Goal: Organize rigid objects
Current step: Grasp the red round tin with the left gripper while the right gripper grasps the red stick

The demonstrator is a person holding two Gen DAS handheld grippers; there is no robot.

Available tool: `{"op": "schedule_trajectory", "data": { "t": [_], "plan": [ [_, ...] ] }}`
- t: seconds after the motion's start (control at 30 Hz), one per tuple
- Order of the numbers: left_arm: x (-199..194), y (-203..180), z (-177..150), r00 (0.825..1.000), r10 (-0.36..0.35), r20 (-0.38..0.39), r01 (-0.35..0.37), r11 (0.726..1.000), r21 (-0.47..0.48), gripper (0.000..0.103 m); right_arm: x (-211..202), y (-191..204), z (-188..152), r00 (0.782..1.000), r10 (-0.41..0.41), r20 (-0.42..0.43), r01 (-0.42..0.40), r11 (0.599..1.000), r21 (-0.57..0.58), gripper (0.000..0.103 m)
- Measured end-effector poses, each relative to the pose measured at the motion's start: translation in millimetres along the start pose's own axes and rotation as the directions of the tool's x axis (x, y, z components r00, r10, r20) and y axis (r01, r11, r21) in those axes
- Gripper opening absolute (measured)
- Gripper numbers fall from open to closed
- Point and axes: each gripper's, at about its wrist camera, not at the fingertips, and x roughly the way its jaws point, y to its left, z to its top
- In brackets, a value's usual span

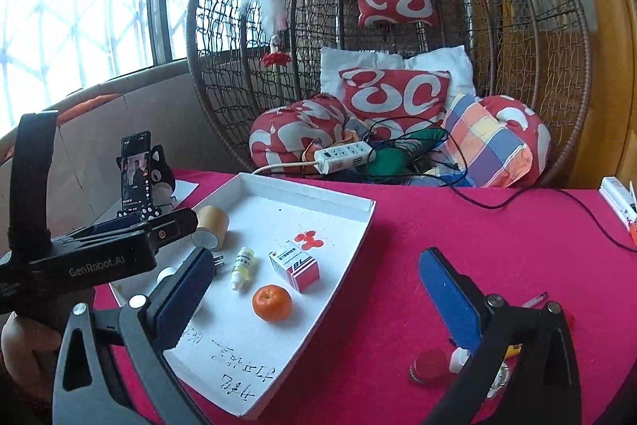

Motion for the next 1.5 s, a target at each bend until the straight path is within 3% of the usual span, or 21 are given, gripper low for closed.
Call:
{"op": "schedule_trajectory", "data": {
  "t": [0.27, 0.53, 0.73, 0.9, 1.0, 1.13, 1.23, 1.5],
  "plan": [
    [-6, -18, -3, 1.0, -0.029, -0.01, 0.029, 0.999, 0.037, 0.103, -40, -46, 10, 0.988, -0.118, 0.095, 0.11, 0.991, 0.078, 0.103],
    [-1, -64, -17, 0.995, -0.088, -0.047, 0.094, 0.984, 0.149, 0.103, -61, -105, 0, 0.969, -0.228, 0.096, 0.206, 0.958, 0.202, 0.103],
    [10, -111, -41, 0.961, -0.236, -0.145, 0.261, 0.947, 0.187, 0.103, -68, -145, -23, 0.954, -0.297, 0.046, 0.273, 0.919, 0.283, 0.103],
    [30, -154, -66, 0.942, -0.22, -0.252, 0.285, 0.923, 0.26, 0.103, -68, -182, -44, 0.937, -0.349, -0.027, 0.336, 0.875, 0.35, 0.103],
    [46, -167, -81, 0.921, -0.207, -0.329, 0.299, 0.917, 0.262, 0.103, -61, -206, -57, 0.931, -0.353, -0.095, 0.363, 0.858, 0.364, 0.103],
    [61, -178, -93, 0.915, -0.178, -0.363, 0.299, 0.902, 0.311, 0.103, -34, -217, -71, 0.946, -0.257, -0.198, 0.297, 0.932, 0.209, 0.103],
    [68, -182, -98, 0.916, -0.16, -0.367, 0.291, 0.896, 0.336, 0.103, -13, -209, -84, 0.931, -0.235, -0.278, 0.254, 0.967, 0.033, 0.103],
    [87, -186, -103, 0.919, -0.133, -0.372, 0.27, 0.898, 0.346, 0.103, 25, -207, -93, 0.909, -0.176, -0.377, 0.151, 0.984, -0.096, 0.103]
  ]
}}
